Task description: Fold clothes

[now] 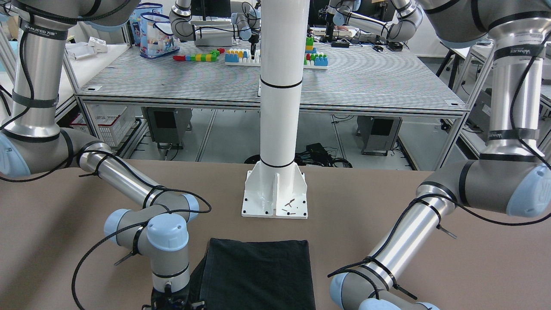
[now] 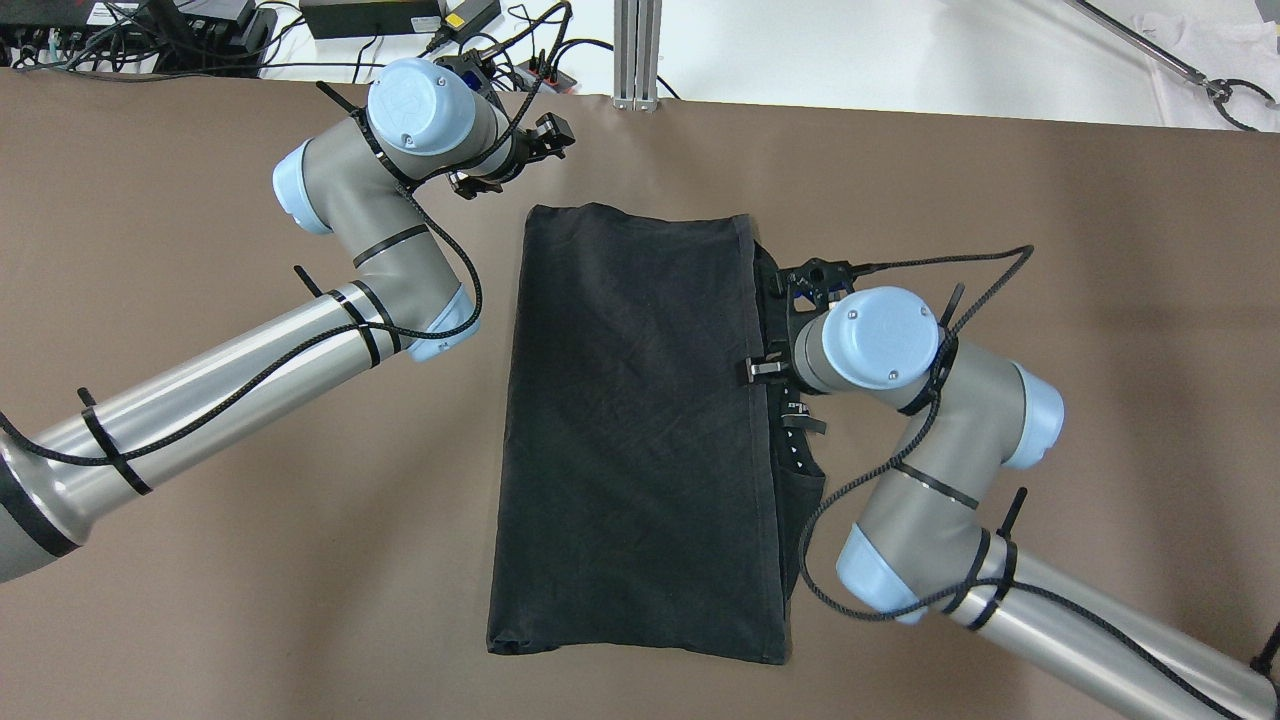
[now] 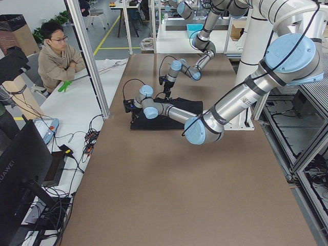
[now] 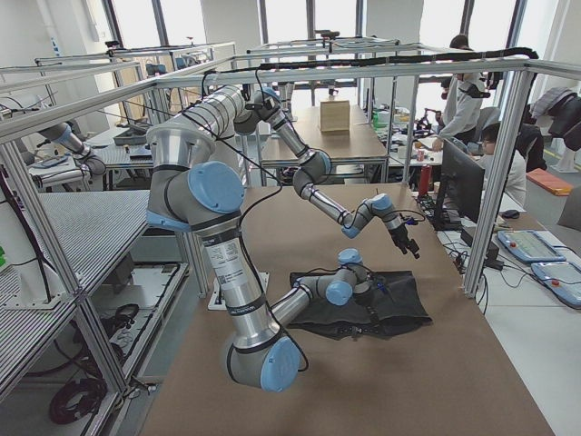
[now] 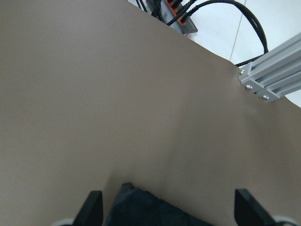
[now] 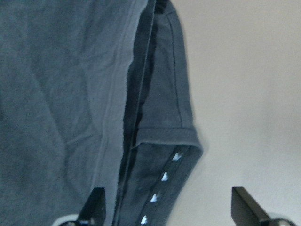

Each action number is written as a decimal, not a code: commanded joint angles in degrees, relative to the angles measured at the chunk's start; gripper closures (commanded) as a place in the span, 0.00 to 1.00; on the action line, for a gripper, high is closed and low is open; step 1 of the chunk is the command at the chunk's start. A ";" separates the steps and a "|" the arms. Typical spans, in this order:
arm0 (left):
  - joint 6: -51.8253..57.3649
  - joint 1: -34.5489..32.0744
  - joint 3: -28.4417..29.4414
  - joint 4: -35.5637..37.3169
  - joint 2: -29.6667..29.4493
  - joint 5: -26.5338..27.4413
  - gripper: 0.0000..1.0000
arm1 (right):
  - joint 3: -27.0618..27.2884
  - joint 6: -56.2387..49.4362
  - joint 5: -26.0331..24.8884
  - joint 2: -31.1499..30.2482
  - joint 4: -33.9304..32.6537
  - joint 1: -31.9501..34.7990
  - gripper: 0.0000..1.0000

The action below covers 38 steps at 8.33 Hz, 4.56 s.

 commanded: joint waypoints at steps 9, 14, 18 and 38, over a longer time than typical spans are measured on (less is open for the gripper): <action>-0.49 0.32 -3.88 0.41 1.95 0.09 0.00 | 21.46 65.59 -21.20 -15.17 -6.55 -31.38 0.23; -1.02 0.41 -3.97 0.41 1.95 0.18 0.00 | 20.40 65.59 -21.02 -15.17 -5.94 -31.47 0.34; -1.02 0.50 -3.88 0.41 2.04 0.62 0.00 | 19.61 65.76 -21.11 -15.00 -5.23 -30.51 0.50; -25.33 27.95 -58.17 9.45 42.27 19.29 0.01 | 27.25 71.57 -19.44 -13.06 -13.32 -31.30 1.00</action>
